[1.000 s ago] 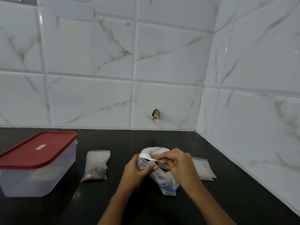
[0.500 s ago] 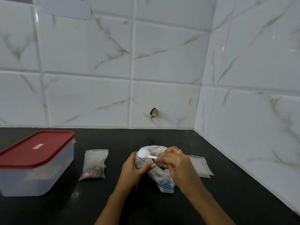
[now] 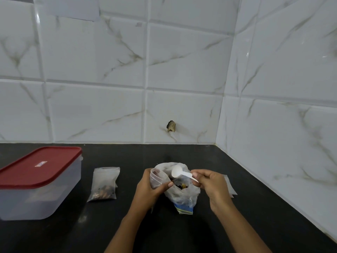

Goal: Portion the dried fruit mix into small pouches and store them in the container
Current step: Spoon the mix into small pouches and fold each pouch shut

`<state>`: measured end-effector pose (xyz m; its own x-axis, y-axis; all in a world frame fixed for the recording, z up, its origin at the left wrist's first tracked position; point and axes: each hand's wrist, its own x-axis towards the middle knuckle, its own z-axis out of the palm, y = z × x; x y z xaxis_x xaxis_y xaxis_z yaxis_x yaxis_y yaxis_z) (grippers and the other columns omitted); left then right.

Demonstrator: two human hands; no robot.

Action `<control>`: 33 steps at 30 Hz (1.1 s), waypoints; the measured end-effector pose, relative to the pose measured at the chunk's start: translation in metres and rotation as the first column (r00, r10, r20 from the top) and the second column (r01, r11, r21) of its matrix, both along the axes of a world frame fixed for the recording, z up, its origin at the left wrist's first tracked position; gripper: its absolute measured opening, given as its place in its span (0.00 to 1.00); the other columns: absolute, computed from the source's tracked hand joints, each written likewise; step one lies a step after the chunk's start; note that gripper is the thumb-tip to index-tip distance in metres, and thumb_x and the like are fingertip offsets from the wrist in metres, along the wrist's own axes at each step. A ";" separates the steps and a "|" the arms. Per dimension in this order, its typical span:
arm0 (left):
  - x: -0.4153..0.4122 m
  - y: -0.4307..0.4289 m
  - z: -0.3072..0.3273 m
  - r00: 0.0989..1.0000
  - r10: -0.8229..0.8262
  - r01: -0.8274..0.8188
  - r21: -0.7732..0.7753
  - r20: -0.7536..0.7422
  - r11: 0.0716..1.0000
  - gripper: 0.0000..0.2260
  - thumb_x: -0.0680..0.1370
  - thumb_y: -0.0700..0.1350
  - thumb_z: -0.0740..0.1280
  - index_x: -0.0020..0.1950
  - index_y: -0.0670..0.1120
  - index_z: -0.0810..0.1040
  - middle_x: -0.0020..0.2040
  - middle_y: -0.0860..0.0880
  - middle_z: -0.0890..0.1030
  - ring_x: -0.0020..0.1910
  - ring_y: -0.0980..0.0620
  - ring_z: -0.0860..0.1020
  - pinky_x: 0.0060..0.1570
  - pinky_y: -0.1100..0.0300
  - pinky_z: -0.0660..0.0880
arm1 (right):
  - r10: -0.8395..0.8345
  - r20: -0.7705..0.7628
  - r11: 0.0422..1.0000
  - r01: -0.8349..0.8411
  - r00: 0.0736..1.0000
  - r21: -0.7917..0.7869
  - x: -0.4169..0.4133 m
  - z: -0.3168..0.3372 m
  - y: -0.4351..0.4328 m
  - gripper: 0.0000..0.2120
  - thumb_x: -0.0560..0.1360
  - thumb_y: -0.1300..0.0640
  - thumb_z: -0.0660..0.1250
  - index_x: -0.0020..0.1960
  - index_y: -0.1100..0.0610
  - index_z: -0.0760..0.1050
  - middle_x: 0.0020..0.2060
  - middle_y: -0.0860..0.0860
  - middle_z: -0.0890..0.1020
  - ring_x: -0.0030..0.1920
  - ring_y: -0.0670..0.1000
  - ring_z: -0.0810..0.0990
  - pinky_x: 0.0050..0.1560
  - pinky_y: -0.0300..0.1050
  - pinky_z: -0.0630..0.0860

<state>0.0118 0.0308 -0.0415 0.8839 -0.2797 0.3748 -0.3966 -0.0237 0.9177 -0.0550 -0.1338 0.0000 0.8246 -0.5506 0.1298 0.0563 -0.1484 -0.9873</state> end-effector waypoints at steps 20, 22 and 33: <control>0.003 -0.014 -0.006 0.994 0.109 -0.108 0.108 -0.006 0.988 0.22 0.70 0.50 0.73 0.57 0.51 0.66 0.52 0.54 0.75 0.48 0.59 0.77 0.42 0.66 0.74 | 0.216 0.074 0.594 -0.071 0.974 -0.801 0.008 -0.006 0.033 0.12 0.76 0.55 0.65 0.58 0.53 0.76 0.49 0.43 0.76 0.50 0.41 0.73 0.51 0.27 0.67; 0.001 -0.010 -0.004 0.993 0.117 -0.115 0.117 -0.010 0.986 0.22 0.70 0.46 0.72 0.58 0.50 0.64 0.51 0.54 0.75 0.47 0.59 0.76 0.42 0.66 0.73 | 0.244 -0.030 0.631 -0.182 0.969 -0.754 0.011 -0.005 0.044 0.09 0.75 0.58 0.66 0.55 0.54 0.76 0.47 0.42 0.73 0.44 0.39 0.72 0.44 0.23 0.67; -0.016 0.054 -0.005 0.986 0.045 -0.073 -0.171 -0.160 0.983 0.09 0.76 0.46 0.66 0.56 0.48 0.73 0.52 0.48 0.80 0.49 0.53 0.80 0.37 0.65 0.77 | 0.192 0.250 0.951 -0.117 0.949 -0.285 0.023 -0.031 0.092 0.13 0.75 0.64 0.66 0.44 0.45 0.75 0.43 0.45 0.81 0.46 0.43 0.80 0.47 0.34 0.77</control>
<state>-0.0043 0.0852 -0.0470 0.9479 -0.1674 0.2710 -0.2523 0.1246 0.9596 -0.0325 -0.0419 -0.0313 0.8092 -0.3344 0.4831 0.3595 -0.3686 -0.8573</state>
